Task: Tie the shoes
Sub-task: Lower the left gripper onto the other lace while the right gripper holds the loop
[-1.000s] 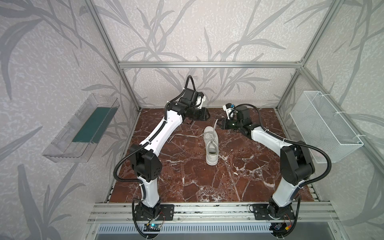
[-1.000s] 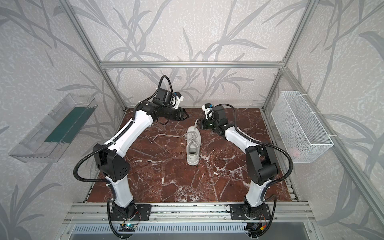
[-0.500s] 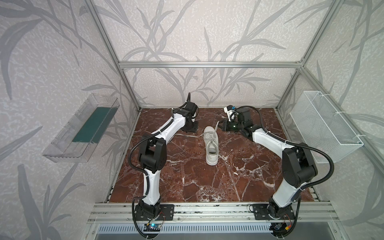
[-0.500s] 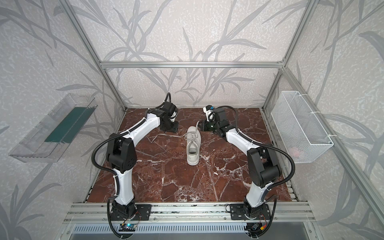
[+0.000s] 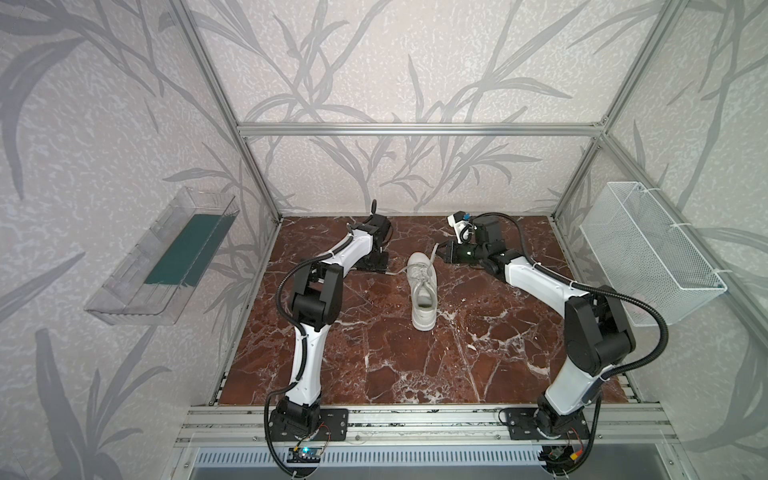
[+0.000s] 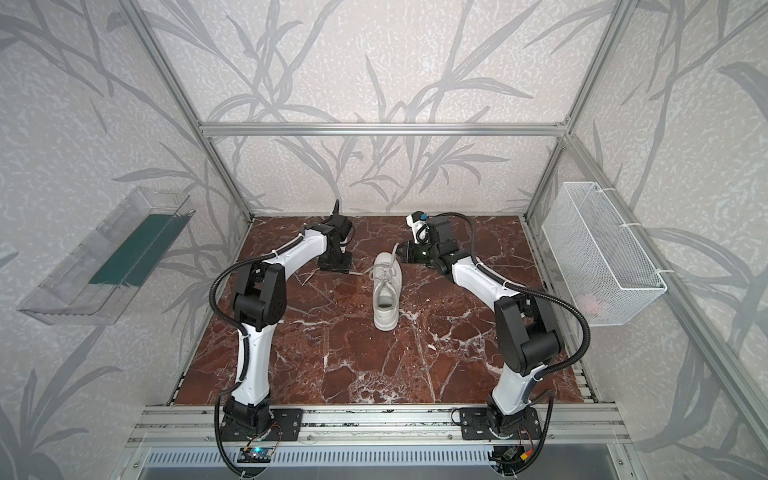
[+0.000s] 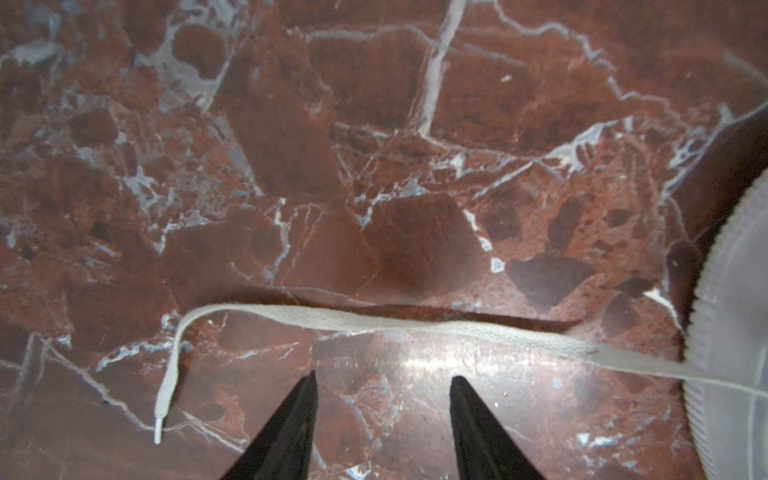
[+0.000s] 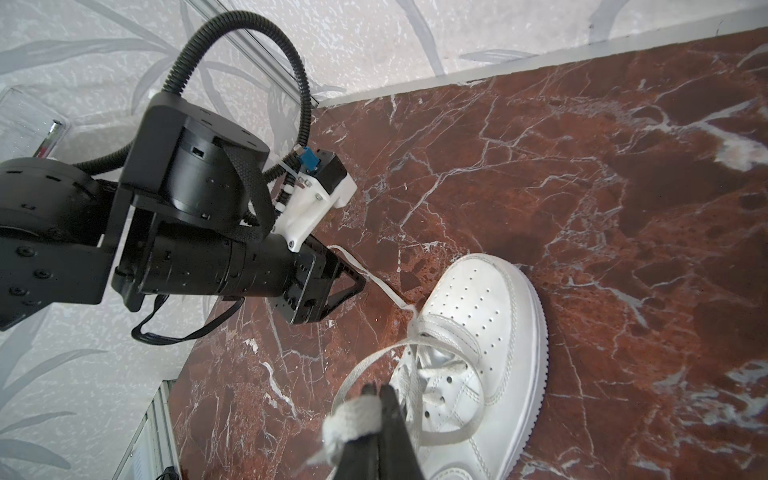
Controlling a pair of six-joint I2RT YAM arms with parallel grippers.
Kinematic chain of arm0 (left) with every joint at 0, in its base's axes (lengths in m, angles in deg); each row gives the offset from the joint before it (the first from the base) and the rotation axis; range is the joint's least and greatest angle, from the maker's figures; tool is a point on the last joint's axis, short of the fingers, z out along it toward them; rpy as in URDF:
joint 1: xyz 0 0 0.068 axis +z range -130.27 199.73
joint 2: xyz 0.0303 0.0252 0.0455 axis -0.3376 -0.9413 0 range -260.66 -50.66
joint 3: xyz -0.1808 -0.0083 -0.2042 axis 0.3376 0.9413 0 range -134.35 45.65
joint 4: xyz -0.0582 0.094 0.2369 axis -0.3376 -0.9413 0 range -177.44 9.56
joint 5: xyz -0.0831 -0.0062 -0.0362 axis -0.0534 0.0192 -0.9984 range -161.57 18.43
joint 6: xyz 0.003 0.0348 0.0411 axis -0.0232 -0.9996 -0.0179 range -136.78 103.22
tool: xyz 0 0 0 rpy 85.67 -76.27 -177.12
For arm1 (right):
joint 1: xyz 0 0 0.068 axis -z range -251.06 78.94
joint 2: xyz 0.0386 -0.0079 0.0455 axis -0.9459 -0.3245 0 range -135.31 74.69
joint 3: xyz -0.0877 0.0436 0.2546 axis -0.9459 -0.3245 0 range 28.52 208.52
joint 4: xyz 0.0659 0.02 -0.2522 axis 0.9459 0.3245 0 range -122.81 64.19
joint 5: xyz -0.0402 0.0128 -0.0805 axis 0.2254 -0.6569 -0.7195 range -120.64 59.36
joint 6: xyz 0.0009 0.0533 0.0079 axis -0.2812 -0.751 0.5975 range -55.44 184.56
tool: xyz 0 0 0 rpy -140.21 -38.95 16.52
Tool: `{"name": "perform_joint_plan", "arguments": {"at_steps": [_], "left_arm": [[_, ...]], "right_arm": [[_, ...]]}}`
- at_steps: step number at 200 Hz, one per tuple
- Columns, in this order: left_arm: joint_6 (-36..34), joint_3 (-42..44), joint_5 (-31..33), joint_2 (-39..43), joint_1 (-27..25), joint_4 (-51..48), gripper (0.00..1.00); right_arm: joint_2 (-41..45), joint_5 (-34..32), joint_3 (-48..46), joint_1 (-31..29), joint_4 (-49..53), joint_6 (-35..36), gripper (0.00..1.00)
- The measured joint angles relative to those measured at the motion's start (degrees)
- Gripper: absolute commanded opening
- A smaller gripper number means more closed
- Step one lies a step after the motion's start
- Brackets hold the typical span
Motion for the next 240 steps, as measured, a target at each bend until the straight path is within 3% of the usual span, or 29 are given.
{"name": "perform_joint_plan", "arguments": {"at_steps": [119, 210, 224, 240], "left_arm": [[0.3, -1.9, -1.5, -4.2, 0.1, 1.2, 0.5], [1.5, -1.8, -1.3, -4.3, 0.1, 2.1, 0.06], [1.3, -1.8, -1.2, -4.3, 0.3, 2.1, 0.0], [1.1, -1.8, -1.2, -4.3, 0.3, 2.1, 0.0]], "right_arm": [[0.0, 0.1, 0.0, 0.0, 1.3, 0.1, 0.0], [2.3, 0.3, 0.0, 0.0, 1.8, 0.3, 0.0], [2.3, 0.3, 0.0, 0.0, 1.8, 0.3, 0.0], [2.3, 0.4, 0.0, 0.0, 1.8, 0.3, 0.0]]}}
